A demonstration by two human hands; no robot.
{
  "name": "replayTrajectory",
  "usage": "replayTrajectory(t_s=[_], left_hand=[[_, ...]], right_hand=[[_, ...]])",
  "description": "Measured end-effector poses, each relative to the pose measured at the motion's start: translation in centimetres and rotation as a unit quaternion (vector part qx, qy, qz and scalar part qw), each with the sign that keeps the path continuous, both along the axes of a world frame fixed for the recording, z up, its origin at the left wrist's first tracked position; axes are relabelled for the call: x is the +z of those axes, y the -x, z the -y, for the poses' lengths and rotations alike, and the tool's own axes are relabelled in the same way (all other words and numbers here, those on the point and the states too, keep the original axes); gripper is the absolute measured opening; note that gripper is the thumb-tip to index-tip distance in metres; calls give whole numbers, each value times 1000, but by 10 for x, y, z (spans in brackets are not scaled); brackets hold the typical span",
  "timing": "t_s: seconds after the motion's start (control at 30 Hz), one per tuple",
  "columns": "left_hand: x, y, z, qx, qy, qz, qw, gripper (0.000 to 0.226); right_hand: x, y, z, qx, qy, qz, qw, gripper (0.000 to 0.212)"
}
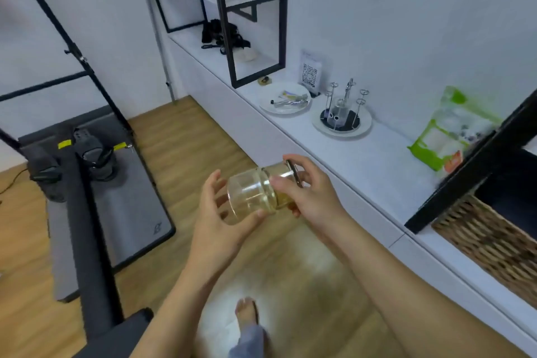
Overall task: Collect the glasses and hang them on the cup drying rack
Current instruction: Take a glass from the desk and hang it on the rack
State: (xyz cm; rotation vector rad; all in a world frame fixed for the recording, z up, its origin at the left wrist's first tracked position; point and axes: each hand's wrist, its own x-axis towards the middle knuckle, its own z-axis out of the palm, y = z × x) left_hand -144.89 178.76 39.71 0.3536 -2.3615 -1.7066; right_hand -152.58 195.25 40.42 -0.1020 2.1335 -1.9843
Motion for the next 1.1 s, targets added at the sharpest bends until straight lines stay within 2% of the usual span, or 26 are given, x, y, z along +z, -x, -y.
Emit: replayTrajectory(t_s=[0.1, 0.2, 0.3, 0.37, 0.5, 0.6, 0.73, 0.83, 1.0, 1.1], left_hand=[[-12, 81, 10, -52, 115, -27, 992, 99], [-21, 154, 15, -140, 204, -48, 968, 91], [-19, 213, 18, -193, 194, -61, 960, 81], [-24, 253, 21, -216, 185, -73, 956, 74], [-34, 319, 24, -258, 174, -31, 950, 86], [-36, 369, 22, -268, 160, -35, 950, 87], [-40, 441, 17, -252, 140, -29, 957, 89], [-48, 486, 13, -236, 117, -21, 964, 86], [-60, 553, 2, -203, 106, -7, 973, 79], [-65, 597, -17, -222, 113, -12, 968, 76]], right_hand=[[-12, 68, 5, -19, -74, -44, 996, 62], [-16, 125, 11, -33, -153, -60, 986, 65], [-9, 176, 24, -21, -231, -70, 970, 71], [-6, 210, 29, -15, -274, -92, 957, 67], [-2, 271, 26, -14, -345, -104, 933, 64], [-2, 315, 27, -18, -380, -126, 916, 68], [-13, 375, 32, -13, -385, -152, 910, 86], [-26, 421, 35, 1, -361, -159, 919, 96], [-31, 489, 17, 22, -332, -148, 931, 90], [-30, 525, -12, 23, -355, -143, 924, 84]])
